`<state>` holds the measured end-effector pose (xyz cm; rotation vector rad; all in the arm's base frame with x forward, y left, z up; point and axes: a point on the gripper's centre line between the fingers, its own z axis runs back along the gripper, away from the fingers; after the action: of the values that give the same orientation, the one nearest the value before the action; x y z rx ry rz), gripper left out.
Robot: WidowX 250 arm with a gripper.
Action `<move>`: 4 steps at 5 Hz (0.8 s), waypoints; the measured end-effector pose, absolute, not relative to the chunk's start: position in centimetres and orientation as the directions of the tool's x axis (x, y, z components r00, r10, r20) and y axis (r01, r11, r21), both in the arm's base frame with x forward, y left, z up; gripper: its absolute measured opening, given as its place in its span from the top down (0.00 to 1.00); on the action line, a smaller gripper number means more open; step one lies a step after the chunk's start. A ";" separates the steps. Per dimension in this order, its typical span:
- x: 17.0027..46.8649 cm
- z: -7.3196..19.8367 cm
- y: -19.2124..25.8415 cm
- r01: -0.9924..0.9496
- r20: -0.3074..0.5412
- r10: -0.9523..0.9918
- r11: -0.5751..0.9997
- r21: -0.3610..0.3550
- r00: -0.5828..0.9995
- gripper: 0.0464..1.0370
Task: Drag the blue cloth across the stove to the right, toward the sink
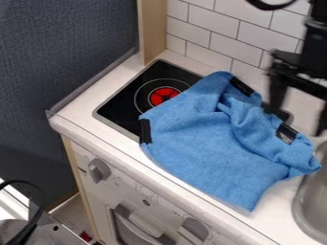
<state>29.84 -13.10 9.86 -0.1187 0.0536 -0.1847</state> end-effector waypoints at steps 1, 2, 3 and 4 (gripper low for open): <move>29.5 8.6 -9.3 0.038 -0.063 -0.042 0.997 -0.069 0.997 0.04; 31.9 8.5 -4.2 -0.131 -0.056 0.132 0.991 0.015 0.990 0.04; 33.6 8.1 -0.8 -0.244 -0.022 0.244 0.970 -0.004 0.970 0.04; 35.6 7.1 1.8 -0.275 -0.055 0.276 0.961 0.008 0.960 0.04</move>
<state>35.62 1.79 7.14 0.0005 0.0556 0.2792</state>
